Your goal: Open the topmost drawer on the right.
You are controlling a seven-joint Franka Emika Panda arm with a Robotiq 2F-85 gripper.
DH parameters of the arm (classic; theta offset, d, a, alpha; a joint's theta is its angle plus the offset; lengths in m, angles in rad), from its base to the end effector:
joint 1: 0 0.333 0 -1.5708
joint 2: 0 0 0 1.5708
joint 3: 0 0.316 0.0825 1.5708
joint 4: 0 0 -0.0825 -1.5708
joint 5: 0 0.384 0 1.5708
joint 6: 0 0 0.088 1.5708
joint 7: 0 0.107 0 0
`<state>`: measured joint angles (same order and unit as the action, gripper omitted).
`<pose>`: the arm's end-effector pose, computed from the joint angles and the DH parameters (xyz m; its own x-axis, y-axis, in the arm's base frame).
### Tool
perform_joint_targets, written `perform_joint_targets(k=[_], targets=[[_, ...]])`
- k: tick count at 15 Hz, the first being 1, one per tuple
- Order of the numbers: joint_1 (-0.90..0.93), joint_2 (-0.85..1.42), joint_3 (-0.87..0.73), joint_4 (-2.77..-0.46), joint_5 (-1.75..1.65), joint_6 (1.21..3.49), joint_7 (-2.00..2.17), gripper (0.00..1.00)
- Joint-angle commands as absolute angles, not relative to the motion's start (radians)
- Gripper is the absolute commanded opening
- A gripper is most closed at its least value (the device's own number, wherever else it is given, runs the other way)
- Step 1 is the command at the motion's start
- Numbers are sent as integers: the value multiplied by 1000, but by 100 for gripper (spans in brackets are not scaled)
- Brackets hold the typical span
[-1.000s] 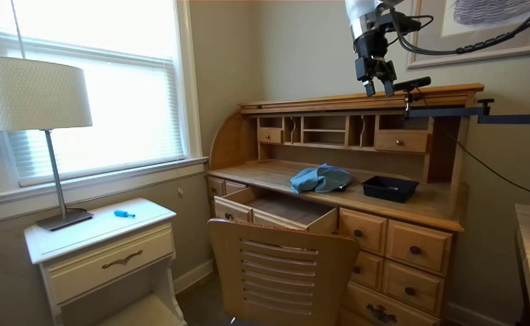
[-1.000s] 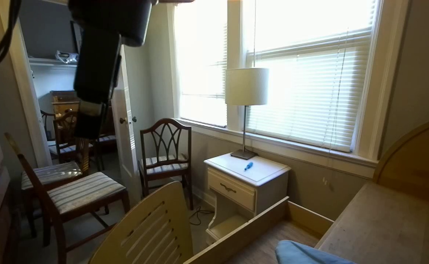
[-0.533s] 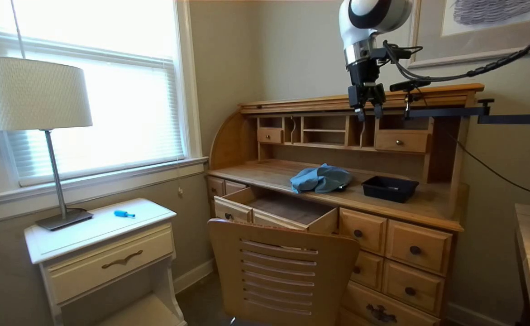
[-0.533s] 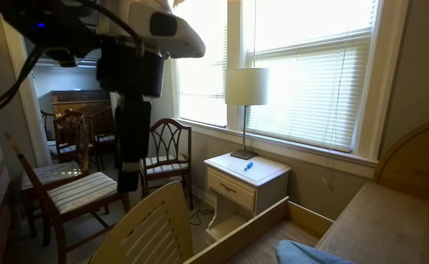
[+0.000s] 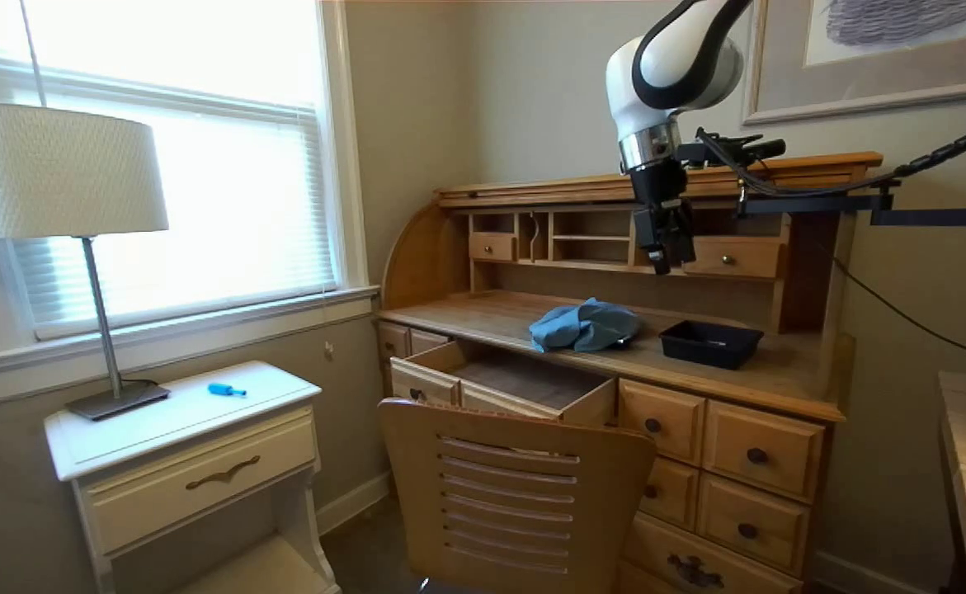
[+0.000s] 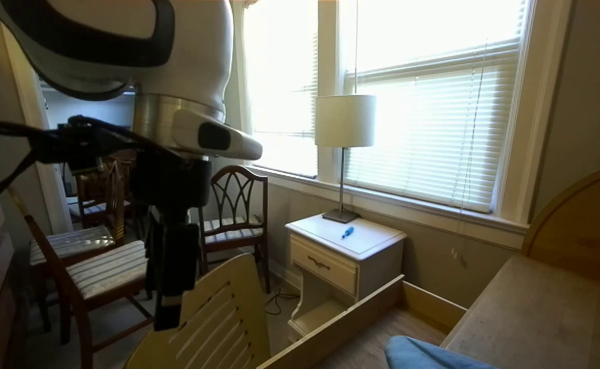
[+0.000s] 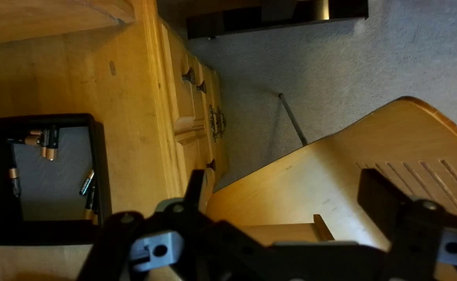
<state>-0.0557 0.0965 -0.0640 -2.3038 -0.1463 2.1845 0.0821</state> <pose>0.4919 -0.0647 0.2891 0.9710 -0.1152 -0.2093 -0.0910 -0.9883 0.1221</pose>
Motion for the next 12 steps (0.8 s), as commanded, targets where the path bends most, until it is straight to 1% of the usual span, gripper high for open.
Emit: perform_joint_targets(k=[1, 5, 9, 12], targets=[[-52, 101, -64, -2304, -146, 2182, 81, 100], [-48, 92, -68, -2310, -175, 2189, 105, 100], [-31, 125, -69, -2350, -326, 2355, 177, 100], [-16, 197, -76, -2352, -434, 2450, 224, 100]])
